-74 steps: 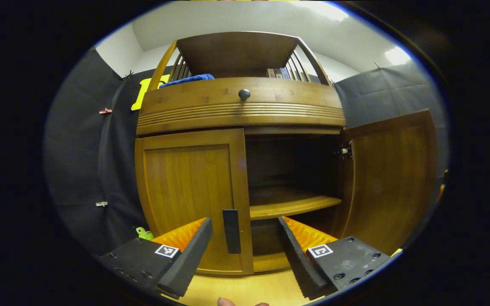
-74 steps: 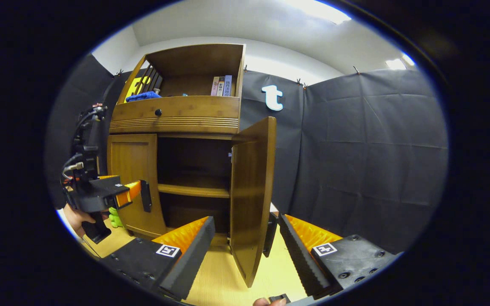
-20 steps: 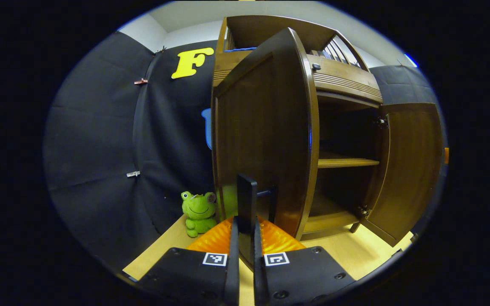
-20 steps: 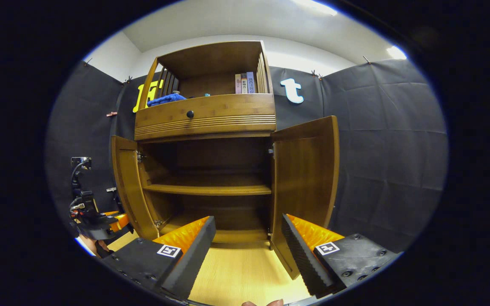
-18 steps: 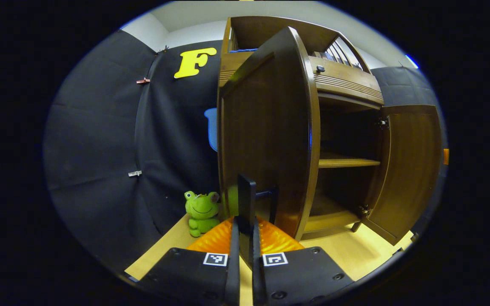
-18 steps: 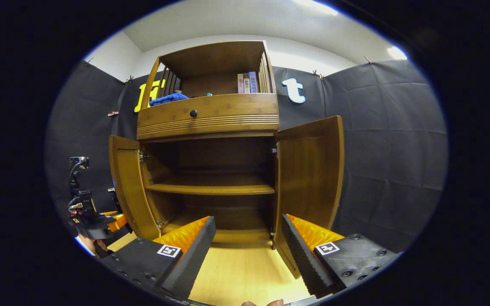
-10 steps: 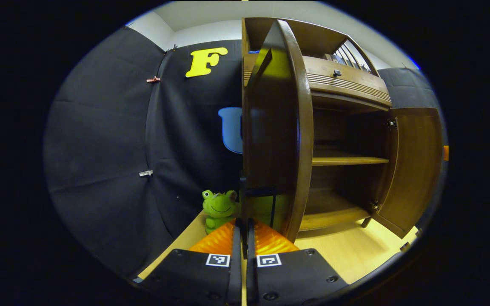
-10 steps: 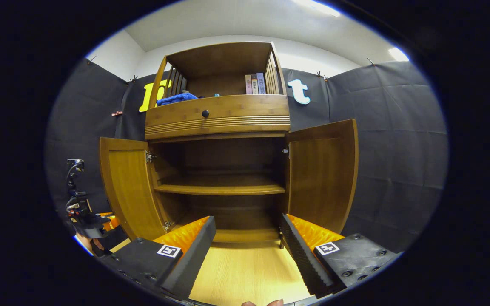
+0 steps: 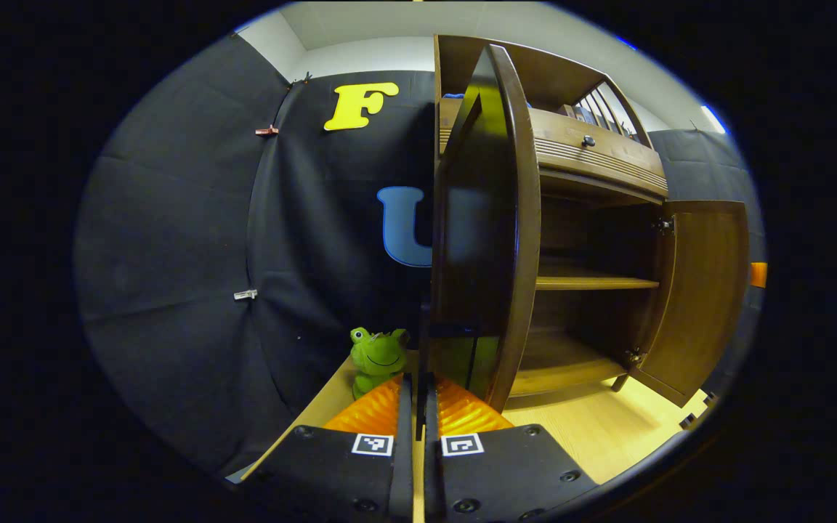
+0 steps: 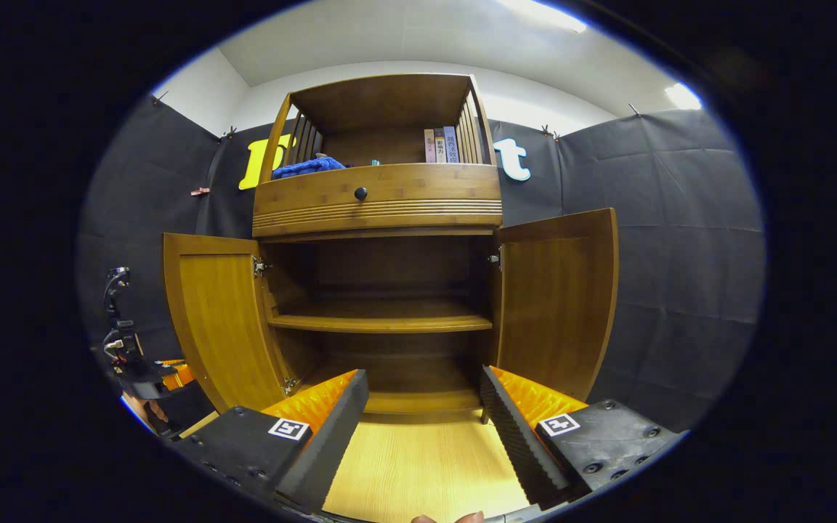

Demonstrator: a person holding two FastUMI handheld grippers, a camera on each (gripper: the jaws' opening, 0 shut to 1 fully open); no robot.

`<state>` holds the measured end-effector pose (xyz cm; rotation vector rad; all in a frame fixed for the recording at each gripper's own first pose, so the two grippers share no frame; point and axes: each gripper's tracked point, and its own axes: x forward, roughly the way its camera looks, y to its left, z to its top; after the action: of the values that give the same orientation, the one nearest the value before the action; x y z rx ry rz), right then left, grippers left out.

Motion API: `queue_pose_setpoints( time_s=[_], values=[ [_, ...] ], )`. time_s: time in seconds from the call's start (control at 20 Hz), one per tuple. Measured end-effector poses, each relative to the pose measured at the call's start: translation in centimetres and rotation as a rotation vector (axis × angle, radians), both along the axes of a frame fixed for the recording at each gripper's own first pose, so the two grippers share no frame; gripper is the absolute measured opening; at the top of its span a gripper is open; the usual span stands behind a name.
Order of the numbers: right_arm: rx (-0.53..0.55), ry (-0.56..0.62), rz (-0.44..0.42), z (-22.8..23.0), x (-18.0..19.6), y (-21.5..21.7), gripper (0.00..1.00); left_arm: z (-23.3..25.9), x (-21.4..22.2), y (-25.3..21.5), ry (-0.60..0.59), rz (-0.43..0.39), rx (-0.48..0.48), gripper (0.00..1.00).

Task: Open the right door of the double-door shoe cabinet with the right hand, and open the left door with the left hand.

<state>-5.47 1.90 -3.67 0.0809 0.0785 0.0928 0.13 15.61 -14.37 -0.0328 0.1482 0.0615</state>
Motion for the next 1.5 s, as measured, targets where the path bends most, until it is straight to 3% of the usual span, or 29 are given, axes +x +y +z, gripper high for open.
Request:
queue_pose_setpoints(
  time_s=[0.7,0.75,0.95,1.0,1.5],
  values=[
    [0.017,0.001,0.034,0.1,0.6,-0.8,1.0,3.1,-4.7,-0.6,-0.057,0.041,0.03,0.11],
    [0.018,0.001,0.038,0.2,0.6,-1.0,1.0,3.7,-5.2,-0.9,-0.066,0.047,0.03,0.17],
    [0.026,0.002,0.063,0.2,0.7,-1.7,1.0,5.0,-6.4,-2.7,-0.085,0.062,0.071,0.76],
    [0.024,0.0,0.07,0.3,0.6,-1.8,1.0,5.3,-6.4,-3.5,-0.088,0.056,0.071,0.86],
    [0.019,-0.003,0.097,0.1,1.1,-4.6,0.99,7.7,-5.5,-11.2,-0.109,0.032,0.074,0.9]
  ],
)
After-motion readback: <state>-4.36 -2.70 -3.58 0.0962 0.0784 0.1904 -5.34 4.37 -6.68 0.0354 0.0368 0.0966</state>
